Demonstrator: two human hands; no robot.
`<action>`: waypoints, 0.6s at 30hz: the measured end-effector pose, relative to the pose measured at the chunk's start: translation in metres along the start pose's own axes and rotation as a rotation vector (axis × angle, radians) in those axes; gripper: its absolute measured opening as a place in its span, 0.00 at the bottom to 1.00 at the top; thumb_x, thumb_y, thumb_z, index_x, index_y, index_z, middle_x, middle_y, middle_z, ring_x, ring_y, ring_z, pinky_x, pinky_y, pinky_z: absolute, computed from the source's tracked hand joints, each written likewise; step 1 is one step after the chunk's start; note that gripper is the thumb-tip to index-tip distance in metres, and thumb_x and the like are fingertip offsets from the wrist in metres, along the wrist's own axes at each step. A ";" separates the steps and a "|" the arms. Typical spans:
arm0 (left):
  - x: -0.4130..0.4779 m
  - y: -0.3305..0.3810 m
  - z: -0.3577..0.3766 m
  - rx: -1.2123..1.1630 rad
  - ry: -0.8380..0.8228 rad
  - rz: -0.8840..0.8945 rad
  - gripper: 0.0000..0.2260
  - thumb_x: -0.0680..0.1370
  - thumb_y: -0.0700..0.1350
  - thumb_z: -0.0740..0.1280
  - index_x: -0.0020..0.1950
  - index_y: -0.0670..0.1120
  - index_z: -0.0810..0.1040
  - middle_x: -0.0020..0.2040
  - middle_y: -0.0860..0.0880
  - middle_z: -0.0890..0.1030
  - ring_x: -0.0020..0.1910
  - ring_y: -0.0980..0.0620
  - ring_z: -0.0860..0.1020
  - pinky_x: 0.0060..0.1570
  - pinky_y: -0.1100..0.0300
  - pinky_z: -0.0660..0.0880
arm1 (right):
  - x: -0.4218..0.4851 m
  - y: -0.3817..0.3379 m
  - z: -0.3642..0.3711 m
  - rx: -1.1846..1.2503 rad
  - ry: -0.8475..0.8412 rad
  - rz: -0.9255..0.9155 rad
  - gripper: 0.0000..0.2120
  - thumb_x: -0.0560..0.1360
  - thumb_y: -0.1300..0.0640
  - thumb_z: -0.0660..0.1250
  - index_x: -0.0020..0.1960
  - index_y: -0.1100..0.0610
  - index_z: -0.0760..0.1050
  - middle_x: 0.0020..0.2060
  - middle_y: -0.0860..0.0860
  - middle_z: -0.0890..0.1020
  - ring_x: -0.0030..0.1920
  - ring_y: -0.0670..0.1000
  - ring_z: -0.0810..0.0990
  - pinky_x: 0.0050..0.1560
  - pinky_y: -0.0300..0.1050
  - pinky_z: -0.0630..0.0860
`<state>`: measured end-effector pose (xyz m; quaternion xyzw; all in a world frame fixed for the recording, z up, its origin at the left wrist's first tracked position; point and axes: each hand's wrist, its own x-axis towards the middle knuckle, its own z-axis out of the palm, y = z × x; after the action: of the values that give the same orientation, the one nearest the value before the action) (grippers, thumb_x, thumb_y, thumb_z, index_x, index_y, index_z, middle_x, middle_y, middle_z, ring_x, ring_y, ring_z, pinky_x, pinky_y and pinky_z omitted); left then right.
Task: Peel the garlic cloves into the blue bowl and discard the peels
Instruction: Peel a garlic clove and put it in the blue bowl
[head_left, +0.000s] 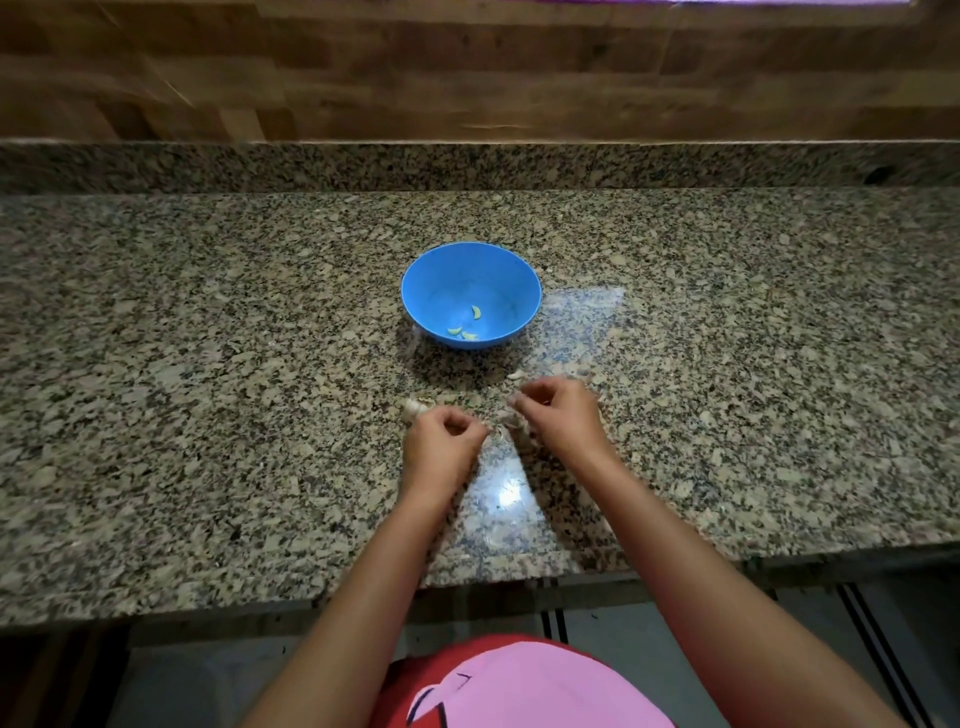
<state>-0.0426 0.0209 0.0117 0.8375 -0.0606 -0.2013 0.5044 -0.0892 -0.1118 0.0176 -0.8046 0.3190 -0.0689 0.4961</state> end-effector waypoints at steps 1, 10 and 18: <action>0.000 -0.002 -0.001 -0.026 0.011 -0.016 0.04 0.75 0.44 0.69 0.45 0.44 0.79 0.42 0.48 0.82 0.41 0.51 0.80 0.38 0.60 0.77 | -0.006 0.000 0.002 -0.096 -0.036 -0.041 0.15 0.73 0.54 0.71 0.56 0.61 0.78 0.49 0.52 0.80 0.48 0.51 0.79 0.53 0.44 0.77; -0.007 -0.007 -0.003 -0.259 0.040 -0.108 0.06 0.74 0.41 0.69 0.37 0.45 0.77 0.35 0.46 0.81 0.39 0.46 0.79 0.51 0.46 0.79 | -0.031 0.005 0.030 -0.564 -0.076 -0.423 0.06 0.76 0.65 0.61 0.48 0.64 0.76 0.47 0.57 0.76 0.50 0.54 0.69 0.44 0.41 0.61; -0.052 -0.027 -0.045 -0.594 0.147 -0.184 0.05 0.77 0.38 0.66 0.40 0.43 0.76 0.34 0.46 0.80 0.32 0.54 0.79 0.39 0.60 0.78 | -0.052 -0.022 0.046 -0.087 -0.102 -0.153 0.04 0.73 0.66 0.66 0.43 0.60 0.80 0.39 0.52 0.81 0.41 0.49 0.79 0.47 0.45 0.75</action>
<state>-0.0748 0.0866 0.0208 0.6677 0.1134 -0.1939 0.7097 -0.1004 -0.0398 0.0240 -0.8497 0.2338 -0.0517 0.4698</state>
